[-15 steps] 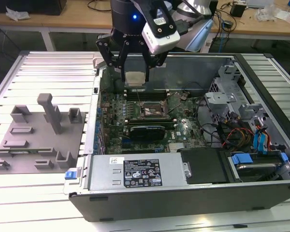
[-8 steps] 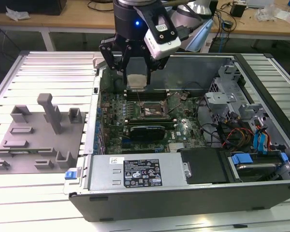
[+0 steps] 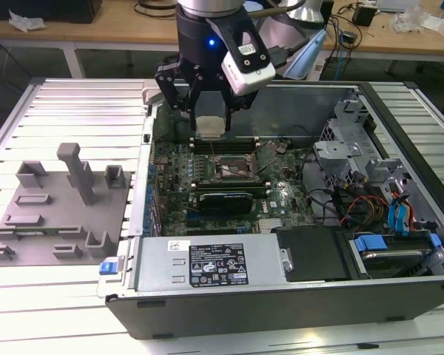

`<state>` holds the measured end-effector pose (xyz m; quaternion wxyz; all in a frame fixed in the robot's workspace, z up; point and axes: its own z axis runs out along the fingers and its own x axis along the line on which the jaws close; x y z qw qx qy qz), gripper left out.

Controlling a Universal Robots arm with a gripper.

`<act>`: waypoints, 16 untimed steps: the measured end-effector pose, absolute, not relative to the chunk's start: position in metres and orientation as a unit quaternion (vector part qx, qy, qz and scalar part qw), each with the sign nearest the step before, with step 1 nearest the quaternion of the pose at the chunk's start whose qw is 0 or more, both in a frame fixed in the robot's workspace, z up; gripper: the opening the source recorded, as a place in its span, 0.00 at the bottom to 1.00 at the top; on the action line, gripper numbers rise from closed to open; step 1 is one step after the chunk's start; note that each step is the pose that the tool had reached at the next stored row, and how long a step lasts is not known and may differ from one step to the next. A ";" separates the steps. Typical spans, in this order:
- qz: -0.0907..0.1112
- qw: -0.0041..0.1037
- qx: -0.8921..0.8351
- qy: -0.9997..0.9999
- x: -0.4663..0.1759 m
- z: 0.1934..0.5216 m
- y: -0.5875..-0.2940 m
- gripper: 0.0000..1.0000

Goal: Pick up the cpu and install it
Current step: 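Pick up the cpu and move it towards the insertion slot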

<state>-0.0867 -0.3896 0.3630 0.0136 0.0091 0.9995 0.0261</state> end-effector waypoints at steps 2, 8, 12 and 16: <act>0.026 0.014 0.009 1.000 -0.085 0.359 -0.384 0.54; 0.026 0.013 0.009 1.000 -0.073 0.349 -0.373 0.54; 0.026 0.014 0.009 1.000 -0.063 0.338 -0.369 0.54; 0.026 0.014 0.009 1.000 -0.061 0.332 -0.364 0.54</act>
